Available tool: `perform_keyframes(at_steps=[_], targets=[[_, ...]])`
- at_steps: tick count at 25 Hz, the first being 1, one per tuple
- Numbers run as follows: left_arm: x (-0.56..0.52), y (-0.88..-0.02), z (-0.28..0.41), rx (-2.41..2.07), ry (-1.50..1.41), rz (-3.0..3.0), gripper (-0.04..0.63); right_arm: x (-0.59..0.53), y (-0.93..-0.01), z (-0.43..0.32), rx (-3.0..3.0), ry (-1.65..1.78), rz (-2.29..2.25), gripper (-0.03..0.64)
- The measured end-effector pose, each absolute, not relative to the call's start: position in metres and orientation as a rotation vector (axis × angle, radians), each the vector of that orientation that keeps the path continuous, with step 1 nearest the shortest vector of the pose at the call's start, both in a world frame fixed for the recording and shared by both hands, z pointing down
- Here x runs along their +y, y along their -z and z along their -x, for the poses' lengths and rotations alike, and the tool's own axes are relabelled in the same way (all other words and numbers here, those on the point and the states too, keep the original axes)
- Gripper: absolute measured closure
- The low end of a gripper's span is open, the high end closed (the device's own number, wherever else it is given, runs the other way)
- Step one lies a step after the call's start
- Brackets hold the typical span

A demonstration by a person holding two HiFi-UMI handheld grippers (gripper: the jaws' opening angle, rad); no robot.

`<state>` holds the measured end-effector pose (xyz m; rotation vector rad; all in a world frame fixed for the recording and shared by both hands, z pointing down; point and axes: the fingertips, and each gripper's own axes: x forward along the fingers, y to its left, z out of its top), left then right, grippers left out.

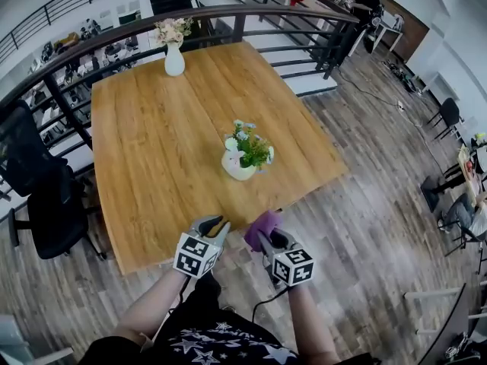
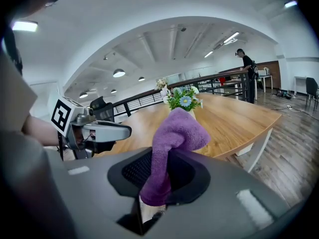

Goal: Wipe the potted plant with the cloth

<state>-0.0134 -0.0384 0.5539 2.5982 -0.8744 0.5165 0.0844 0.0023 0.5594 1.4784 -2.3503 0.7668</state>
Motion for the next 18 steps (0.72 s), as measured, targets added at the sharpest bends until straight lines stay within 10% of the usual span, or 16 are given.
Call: perform_keyframes(at_steps=[18], targets=[[0.085,-0.516,0.023,-0.923,-0.479,-2.642,0.593,0.125,-0.529,-0.080,-2.404,-0.698,-1.471,0.540]])
